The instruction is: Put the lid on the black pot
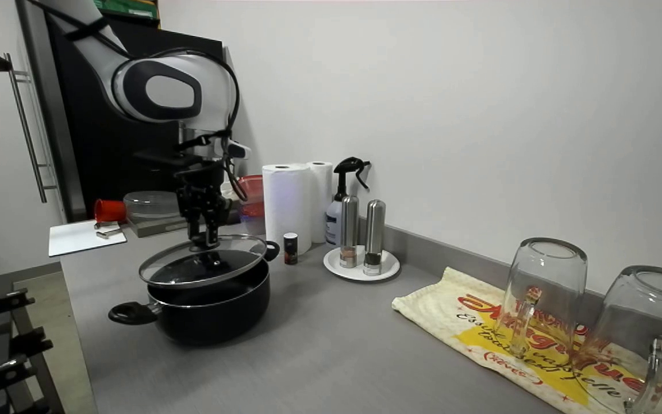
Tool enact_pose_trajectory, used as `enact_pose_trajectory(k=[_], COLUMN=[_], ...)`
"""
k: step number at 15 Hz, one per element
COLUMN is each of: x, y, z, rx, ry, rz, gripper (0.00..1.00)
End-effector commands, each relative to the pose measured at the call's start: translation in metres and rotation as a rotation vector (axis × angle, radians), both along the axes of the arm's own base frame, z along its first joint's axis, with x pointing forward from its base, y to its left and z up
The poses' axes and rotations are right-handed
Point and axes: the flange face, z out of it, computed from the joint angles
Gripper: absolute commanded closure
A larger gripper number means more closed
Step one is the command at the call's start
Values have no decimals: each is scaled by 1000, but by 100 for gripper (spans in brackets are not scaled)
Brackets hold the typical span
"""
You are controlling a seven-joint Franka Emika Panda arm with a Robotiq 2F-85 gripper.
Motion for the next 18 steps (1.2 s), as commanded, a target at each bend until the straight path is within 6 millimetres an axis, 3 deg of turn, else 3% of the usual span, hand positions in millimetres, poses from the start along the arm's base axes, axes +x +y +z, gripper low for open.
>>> enact_pose_trajectory(k=[1, 18], x=[12, 23], y=[0, 5], z=[8, -11], rx=[-8, 25], ry=[-17, -10], rz=[3, 16], gripper=[75, 75])
